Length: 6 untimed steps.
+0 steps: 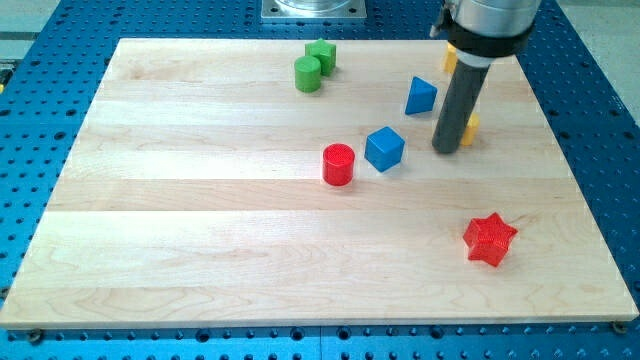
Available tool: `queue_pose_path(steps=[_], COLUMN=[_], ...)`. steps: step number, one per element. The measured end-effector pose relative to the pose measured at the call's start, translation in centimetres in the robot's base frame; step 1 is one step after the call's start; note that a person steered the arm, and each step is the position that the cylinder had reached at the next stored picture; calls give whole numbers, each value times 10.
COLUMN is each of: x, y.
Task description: Place the yellow blocks at the top right of the board
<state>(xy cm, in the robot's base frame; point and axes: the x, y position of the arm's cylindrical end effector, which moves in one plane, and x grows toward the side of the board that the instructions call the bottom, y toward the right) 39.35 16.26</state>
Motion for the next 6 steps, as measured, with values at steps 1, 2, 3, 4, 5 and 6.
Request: queue_pose_path(steps=[1,2,3,4,5,6], x=[-7,3,-3,-34,-65,-119], y=[20,24,33,63,78,52])
